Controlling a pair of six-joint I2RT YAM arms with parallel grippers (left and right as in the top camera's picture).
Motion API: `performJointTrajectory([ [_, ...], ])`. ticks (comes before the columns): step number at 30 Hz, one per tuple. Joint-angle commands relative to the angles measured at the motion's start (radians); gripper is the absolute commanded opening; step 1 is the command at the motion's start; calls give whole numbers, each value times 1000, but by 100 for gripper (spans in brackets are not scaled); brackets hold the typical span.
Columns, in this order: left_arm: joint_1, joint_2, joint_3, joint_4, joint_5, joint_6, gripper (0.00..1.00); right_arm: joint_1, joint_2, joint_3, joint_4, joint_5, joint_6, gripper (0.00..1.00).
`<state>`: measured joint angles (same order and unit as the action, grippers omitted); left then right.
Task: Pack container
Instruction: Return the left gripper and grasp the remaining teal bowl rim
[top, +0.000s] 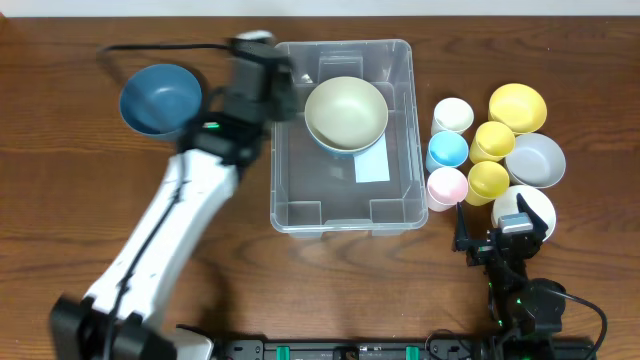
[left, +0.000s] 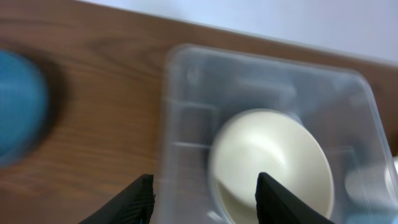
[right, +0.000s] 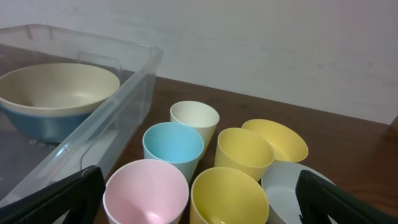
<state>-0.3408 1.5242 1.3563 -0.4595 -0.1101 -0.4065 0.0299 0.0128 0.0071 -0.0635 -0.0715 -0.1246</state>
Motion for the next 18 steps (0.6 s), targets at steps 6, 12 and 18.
performJointTrajectory([
  [6, 311, -47, 29, -150, -13, -134, 54, -5, -1, -2, -4, -4, -7, 99],
  [12, 463, 11, 28, -217, -1, -154, 76, -5, -1, -2, -4, -4, -7, 99],
  [18, 554, 93, 28, -215, 117, -199, 81, -5, -1, -2, -4, -4, -7, 99],
])
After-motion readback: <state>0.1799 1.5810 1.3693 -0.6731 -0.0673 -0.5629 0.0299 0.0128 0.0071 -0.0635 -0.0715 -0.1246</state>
